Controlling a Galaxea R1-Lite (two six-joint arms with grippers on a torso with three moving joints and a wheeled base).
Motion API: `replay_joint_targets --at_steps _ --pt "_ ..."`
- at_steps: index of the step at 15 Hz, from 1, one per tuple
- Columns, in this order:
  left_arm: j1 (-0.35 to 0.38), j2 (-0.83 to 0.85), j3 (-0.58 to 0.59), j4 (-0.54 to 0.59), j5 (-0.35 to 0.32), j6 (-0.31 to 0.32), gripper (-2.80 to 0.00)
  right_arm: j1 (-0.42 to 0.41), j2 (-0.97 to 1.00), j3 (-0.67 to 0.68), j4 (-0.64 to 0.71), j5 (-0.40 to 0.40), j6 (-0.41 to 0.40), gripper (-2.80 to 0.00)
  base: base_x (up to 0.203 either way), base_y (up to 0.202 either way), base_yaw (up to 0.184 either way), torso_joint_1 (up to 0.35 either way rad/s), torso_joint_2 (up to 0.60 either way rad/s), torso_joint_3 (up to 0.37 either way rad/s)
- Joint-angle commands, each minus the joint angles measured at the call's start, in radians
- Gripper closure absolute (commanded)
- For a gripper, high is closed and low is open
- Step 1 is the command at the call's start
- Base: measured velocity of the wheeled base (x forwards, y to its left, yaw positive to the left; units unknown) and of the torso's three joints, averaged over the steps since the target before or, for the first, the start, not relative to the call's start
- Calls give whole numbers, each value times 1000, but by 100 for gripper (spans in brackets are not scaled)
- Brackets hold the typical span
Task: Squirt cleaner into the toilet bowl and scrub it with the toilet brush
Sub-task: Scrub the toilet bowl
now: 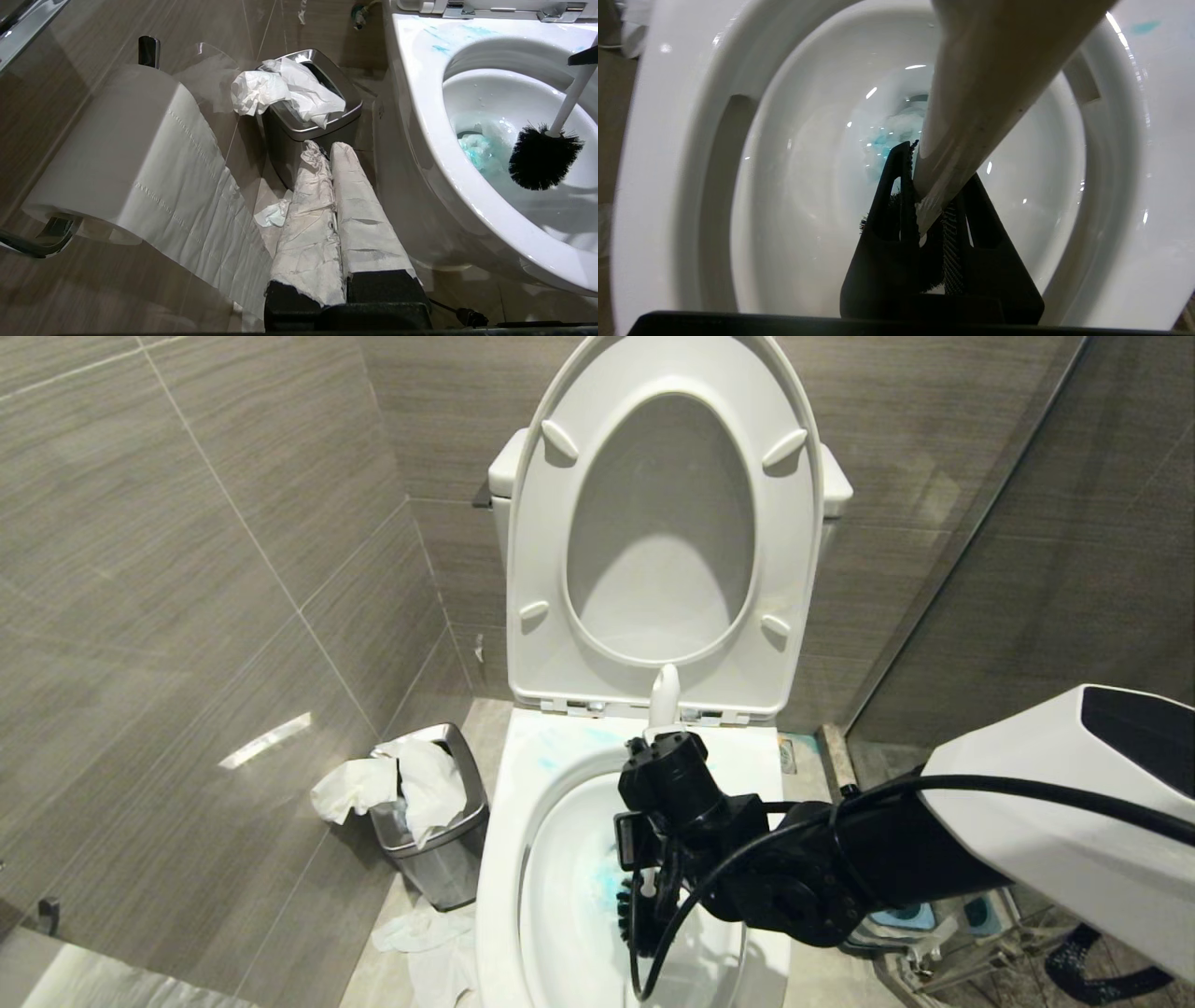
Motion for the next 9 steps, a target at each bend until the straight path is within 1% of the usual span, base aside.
replay_joint_targets --at_steps 1,3,5,7,9 --pt "0 0 0 0 0 1 0 67 -9 -5 -3 -1 6 0 0 0 0 0 0 0" --pt "0 0 0 0 0 1 0 90 32 -61 -4 -2 5 0 0 0 0 0 0 0" --pt "0 0 0 0 0 1 0 95 82 -149 1 -6 2 0 0 0 0 0 0 0" --pt "0 0 0 0 0 1 0 91 136 -230 5 -29 -5 0 0 0 0 0 0 0" --pt "0 0 0 0 0 1 0 66 168 -279 5 -36 -22 0 0 0 0 0 0 0"
